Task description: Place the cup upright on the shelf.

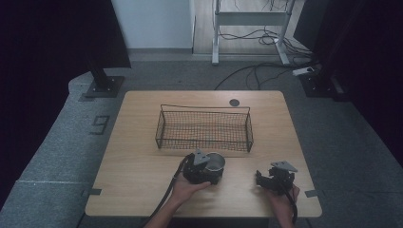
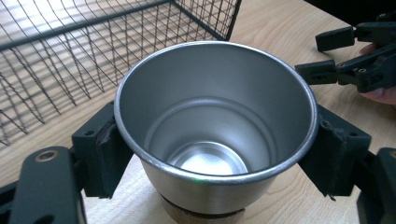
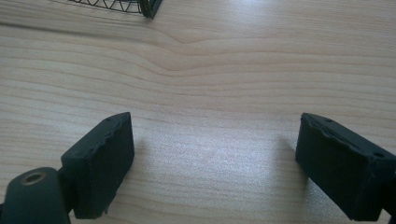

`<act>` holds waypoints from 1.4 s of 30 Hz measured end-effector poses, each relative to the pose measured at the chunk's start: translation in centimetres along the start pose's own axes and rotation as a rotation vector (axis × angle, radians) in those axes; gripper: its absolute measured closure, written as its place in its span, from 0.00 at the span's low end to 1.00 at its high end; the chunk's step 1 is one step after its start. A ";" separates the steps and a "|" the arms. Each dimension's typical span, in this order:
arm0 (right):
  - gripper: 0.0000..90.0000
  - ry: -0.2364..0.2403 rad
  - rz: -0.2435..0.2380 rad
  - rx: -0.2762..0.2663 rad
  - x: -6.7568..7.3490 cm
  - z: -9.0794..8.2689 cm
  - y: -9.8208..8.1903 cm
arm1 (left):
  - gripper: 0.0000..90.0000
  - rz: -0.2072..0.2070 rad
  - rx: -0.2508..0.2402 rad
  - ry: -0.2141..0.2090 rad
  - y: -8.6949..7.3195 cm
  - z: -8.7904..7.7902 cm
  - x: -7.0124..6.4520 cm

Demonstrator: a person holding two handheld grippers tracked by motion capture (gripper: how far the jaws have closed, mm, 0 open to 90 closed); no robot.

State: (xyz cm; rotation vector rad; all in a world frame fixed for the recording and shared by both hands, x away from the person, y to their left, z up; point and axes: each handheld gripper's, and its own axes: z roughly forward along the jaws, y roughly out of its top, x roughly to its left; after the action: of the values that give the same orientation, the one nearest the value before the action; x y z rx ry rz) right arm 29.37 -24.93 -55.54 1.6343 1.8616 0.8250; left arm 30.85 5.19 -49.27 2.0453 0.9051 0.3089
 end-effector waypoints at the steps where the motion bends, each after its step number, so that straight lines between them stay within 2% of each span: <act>1: 0.13 0.000 0.000 0.000 0.0 0.0 0.0 | 0.21 0.000 -0.003 0.002 0.1 -0.1 0.1; 24: 0.13 -0.001 0.001 0.000 0.0 0.0 0.0 | 0.21 0.010 -0.054 0.008 0.6 -2.2 0.9; 42: 0.13 0.000 0.002 0.000 0.0 0.0 0.0 | 0.21 -0.020 -0.087 0.010 1.1 -3.4 1.9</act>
State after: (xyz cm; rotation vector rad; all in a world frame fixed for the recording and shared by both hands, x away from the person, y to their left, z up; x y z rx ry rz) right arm 29.38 -24.94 -55.54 1.6363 1.8602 0.8256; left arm 30.92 8.19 -46.57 1.9556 0.9019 0.3419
